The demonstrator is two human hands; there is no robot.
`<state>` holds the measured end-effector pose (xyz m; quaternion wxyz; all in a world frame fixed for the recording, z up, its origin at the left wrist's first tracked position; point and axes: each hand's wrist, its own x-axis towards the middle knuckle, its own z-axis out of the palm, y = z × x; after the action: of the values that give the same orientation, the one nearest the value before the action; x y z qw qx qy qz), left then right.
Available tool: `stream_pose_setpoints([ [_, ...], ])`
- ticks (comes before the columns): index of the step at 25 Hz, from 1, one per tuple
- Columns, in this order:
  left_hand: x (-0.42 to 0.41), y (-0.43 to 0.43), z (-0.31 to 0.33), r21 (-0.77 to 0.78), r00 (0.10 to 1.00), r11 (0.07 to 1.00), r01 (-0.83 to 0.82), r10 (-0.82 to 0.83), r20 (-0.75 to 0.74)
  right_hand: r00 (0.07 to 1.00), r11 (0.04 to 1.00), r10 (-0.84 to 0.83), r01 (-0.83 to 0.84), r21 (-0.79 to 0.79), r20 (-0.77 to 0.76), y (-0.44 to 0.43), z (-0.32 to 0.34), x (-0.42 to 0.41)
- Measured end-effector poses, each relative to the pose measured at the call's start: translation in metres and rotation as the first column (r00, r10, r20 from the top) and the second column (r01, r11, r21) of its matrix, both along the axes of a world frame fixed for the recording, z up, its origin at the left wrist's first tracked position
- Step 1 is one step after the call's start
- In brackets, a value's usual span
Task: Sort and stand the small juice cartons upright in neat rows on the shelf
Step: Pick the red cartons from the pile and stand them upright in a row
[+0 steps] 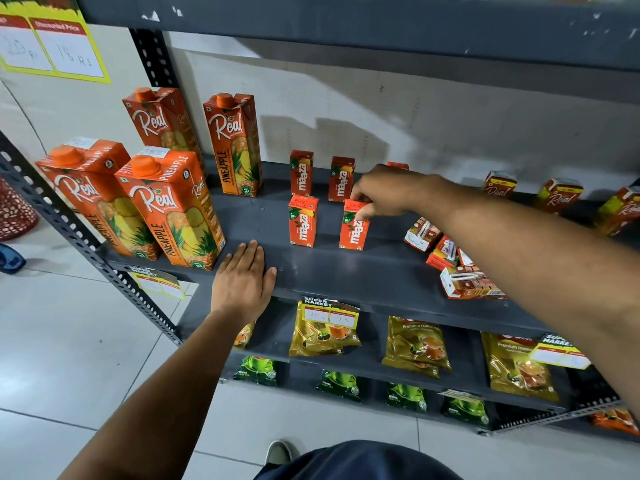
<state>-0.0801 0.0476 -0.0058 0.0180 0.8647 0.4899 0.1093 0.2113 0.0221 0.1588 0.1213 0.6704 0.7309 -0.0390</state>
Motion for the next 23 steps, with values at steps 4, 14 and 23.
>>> stream_pose_setpoints([
  [4, 0.000, 0.000, 0.000, -0.003, 1.000, 1.000, 0.004, -0.004, -0.002, 0.996, 0.999, -0.019, 0.017, -0.028, -0.088, -0.005, 0.003, 0.003],
  [14, 0.000, 0.002, -0.002, 0.002, 1.000, 1.000, 0.005, -0.005, -0.004, 0.942, 0.930, -0.333, 0.337, -0.149, 0.053, -0.053, 0.003, 0.088],
  [23, 0.002, 0.000, 0.000, 0.006, 1.000, 1.000, -0.008, 0.008, -0.008, 0.790, 0.750, -0.612, 0.591, -0.296, 0.028, -0.088, -0.045, 0.106],
])
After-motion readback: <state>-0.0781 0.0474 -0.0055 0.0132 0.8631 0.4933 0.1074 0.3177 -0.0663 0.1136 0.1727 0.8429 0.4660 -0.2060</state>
